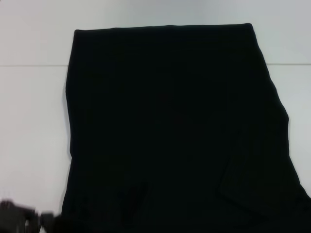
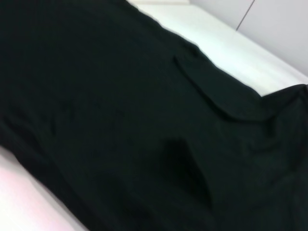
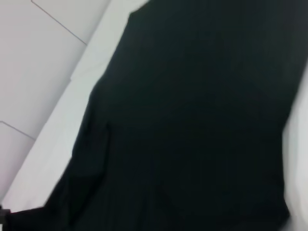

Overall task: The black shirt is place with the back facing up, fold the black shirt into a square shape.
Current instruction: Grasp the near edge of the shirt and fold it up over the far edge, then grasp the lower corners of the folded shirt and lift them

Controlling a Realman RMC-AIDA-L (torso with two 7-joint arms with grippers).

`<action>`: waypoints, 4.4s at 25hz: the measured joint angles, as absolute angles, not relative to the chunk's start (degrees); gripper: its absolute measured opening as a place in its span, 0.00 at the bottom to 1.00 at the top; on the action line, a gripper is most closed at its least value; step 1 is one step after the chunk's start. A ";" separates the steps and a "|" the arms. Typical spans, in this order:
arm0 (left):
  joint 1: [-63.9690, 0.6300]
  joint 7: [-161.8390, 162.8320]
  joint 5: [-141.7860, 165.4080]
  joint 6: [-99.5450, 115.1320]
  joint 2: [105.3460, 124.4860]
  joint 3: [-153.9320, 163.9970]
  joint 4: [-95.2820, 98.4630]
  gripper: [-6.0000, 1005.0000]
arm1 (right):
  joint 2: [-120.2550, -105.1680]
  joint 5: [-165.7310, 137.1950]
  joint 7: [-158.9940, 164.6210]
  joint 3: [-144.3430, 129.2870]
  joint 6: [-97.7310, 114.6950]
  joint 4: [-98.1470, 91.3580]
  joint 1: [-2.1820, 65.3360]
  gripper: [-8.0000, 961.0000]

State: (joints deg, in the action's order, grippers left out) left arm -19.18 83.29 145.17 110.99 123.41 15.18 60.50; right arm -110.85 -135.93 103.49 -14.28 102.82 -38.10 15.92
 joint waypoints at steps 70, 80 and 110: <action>-39.27 112.12 140.46 65.21 121.61 26.87 51.21 0.78 | -108.89 -130.94 118.68 -25.31 60.84 -26.95 44.74 0.67; -34.30 112.18 141.17 62.97 121.89 34.59 49.55 0.89 | -109.17 -130.96 118.98 -25.88 60.72 -27.18 43.47 0.66; -34.08 106.29 141.98 61.89 122.48 42.64 47.62 0.73 | -109.06 -130.93 119.01 -25.93 60.56 -27.25 42.87 0.65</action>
